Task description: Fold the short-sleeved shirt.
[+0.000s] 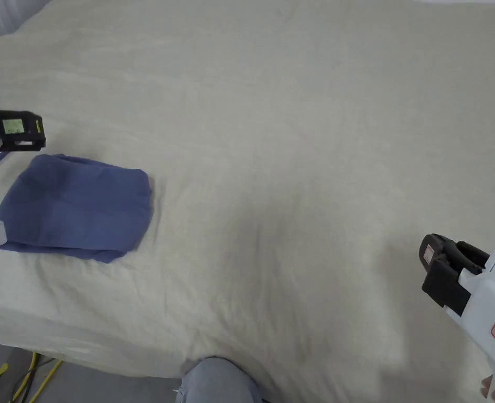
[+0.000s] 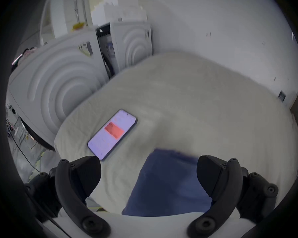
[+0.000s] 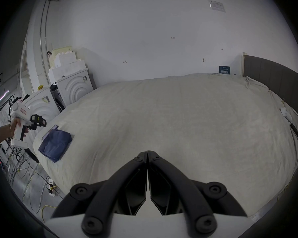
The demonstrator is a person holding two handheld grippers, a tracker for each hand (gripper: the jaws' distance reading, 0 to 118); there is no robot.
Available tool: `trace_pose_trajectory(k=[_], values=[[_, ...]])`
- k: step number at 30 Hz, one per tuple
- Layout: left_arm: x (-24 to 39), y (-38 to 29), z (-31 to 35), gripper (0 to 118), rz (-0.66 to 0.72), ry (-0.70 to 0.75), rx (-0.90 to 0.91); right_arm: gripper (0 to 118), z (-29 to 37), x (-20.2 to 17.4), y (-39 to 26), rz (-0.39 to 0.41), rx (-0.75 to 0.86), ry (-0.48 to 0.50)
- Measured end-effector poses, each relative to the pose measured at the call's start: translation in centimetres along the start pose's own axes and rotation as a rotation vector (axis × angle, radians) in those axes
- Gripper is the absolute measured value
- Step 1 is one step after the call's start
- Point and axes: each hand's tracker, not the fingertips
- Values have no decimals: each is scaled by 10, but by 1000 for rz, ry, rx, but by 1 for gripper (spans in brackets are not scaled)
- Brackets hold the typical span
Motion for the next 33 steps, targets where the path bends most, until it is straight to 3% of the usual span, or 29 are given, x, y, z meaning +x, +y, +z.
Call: trace_pose_trajectory(k=[8, 11, 17, 21, 27, 33], values=[[71, -4, 111, 118, -37, -113, 475, 0, 37, 33, 25, 20, 97, -28], [110, -19, 143, 118, -68, -176, 529, 0, 54, 51, 38, -5, 143, -35], [184, -58, 194, 118, -32, -277, 625, 0, 88, 80, 59, 29, 231, -78], [228, -87, 217, 118, -114, -300, 671, 0, 106, 96, 69, 66, 273, -110], [270, -131, 235, 117, -118, -389, 648, 0, 122, 117, 71, 94, 317, -162], [293, -172, 235, 69, -207, -437, 629, 0, 129, 129, 54, 95, 342, -208]])
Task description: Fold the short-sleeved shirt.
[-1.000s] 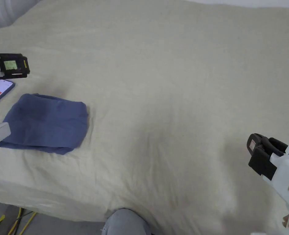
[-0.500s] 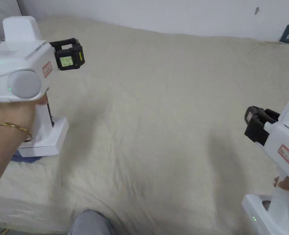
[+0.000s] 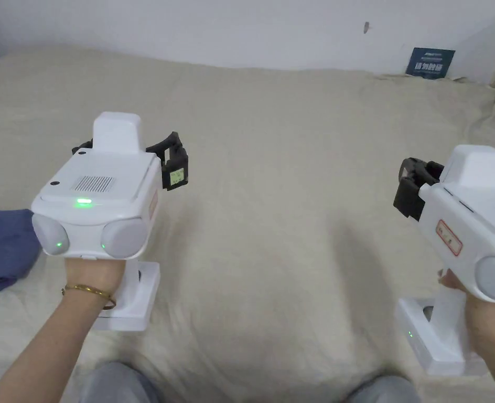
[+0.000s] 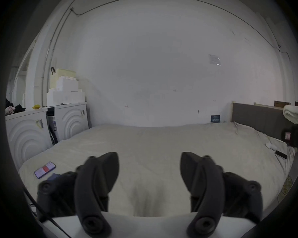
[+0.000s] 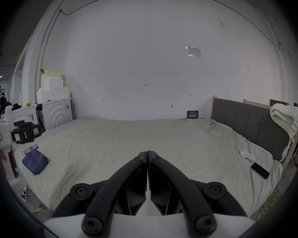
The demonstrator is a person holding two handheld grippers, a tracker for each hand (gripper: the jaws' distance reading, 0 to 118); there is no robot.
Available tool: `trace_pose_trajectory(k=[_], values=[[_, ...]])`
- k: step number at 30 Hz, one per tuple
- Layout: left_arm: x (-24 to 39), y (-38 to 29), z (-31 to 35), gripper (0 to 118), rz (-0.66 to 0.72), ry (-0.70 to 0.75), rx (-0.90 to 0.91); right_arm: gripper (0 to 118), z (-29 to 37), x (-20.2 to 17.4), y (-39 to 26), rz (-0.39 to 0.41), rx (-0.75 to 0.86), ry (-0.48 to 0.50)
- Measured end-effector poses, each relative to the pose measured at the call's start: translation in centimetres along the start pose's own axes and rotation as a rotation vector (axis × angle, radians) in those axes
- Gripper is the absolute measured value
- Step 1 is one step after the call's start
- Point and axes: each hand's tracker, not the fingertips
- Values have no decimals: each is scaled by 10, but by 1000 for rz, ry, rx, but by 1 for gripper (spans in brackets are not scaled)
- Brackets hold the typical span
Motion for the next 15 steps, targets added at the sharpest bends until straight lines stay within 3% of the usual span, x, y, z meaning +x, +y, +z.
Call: trace_pose_trajectory(k=[5, 8, 15], values=[[10, -20, 7, 21, 1, 4, -7, 0, 5, 0, -17, -19, -9, -4], [9, -27, 10, 3, -22, 9, -10, 0, 2, 6, -31, -25, -15, -3], [-2, -42, 13, 0, 11, 31, -48, 0, 1, 6, -50, -29, -39, -1]])
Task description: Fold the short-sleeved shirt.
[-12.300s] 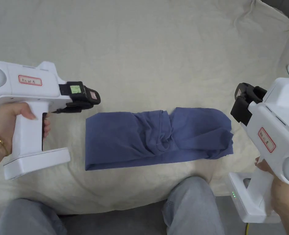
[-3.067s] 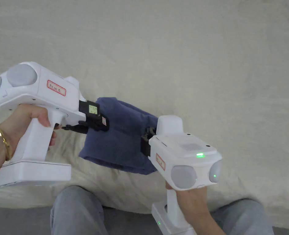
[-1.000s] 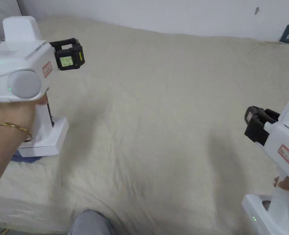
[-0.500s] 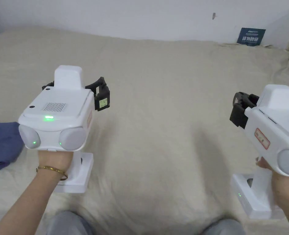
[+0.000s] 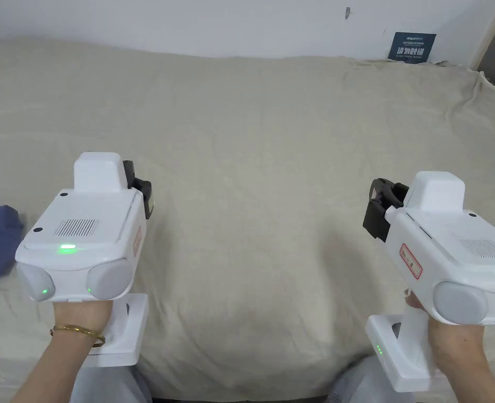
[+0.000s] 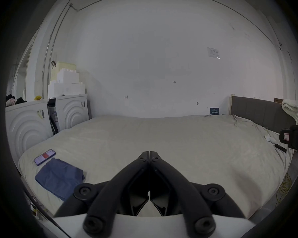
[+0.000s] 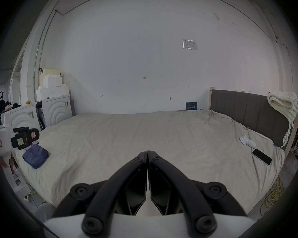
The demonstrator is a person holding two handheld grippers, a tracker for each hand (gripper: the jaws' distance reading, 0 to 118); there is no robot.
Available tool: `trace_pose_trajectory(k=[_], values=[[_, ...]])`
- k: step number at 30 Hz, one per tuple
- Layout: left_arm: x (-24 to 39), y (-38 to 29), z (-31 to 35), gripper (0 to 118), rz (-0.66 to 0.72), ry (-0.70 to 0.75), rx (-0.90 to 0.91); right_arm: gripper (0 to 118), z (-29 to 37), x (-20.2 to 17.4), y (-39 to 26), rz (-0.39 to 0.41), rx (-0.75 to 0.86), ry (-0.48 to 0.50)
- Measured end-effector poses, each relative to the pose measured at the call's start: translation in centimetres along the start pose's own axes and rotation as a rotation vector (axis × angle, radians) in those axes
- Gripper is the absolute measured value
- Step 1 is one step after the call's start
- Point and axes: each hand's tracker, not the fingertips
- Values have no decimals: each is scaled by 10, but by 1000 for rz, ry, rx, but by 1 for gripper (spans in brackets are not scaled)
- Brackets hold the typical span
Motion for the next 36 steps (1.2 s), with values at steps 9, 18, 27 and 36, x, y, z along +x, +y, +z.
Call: trace_pose_trajectory(k=[9, 18, 27, 36], values=[[5, -20, 8, 0, 1, -25, -46, 0, 10, -11, -13, -8, -18, -2], [9, -26, 11, 0, -9, -42, -54, 0, 18, -20, -14, -9, -24, 7], [7, -26, 12, 0, -3, -31, -50, 0, 17, -18, -14, -6, -17, 12], [8, -26, 13, 0, -8, -30, -49, 0, 18, -20, -12, 0, -9, 16]])
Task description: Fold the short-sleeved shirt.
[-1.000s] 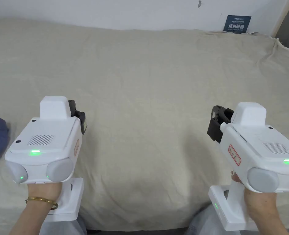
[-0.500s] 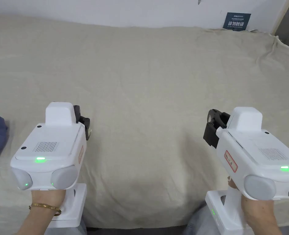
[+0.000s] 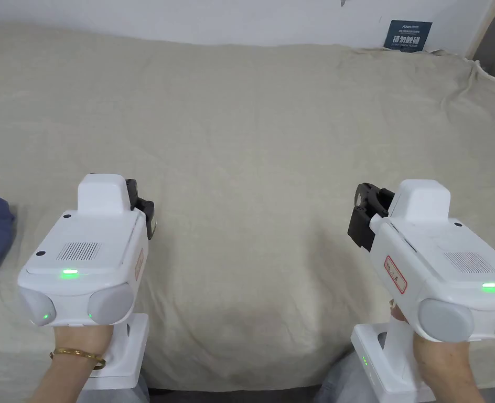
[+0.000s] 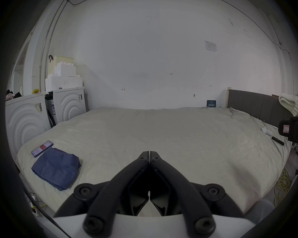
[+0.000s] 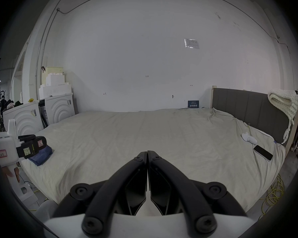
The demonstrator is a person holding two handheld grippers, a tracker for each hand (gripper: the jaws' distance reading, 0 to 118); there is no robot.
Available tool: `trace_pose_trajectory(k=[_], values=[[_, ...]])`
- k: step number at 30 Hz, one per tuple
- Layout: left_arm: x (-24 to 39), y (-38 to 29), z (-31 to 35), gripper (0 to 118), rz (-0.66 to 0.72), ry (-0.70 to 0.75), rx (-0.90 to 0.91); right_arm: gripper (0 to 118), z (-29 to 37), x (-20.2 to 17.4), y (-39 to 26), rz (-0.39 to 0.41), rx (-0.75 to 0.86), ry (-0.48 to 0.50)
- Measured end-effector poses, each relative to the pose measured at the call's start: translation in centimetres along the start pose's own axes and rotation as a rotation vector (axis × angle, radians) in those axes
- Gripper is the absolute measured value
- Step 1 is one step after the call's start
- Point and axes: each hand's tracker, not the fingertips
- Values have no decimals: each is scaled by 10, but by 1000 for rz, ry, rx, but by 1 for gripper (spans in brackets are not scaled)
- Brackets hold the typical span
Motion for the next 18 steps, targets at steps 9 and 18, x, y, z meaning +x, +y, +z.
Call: trace_pose_trajectory(k=[9, 18], values=[[1, 1, 1, 0, -5, -2, 5, 0, 1, -2, 2, 2, 5, 4], [1, 2, 1, 0, -14, -1, 6, 0, 1, -1, 3, 2, 7, 1]])
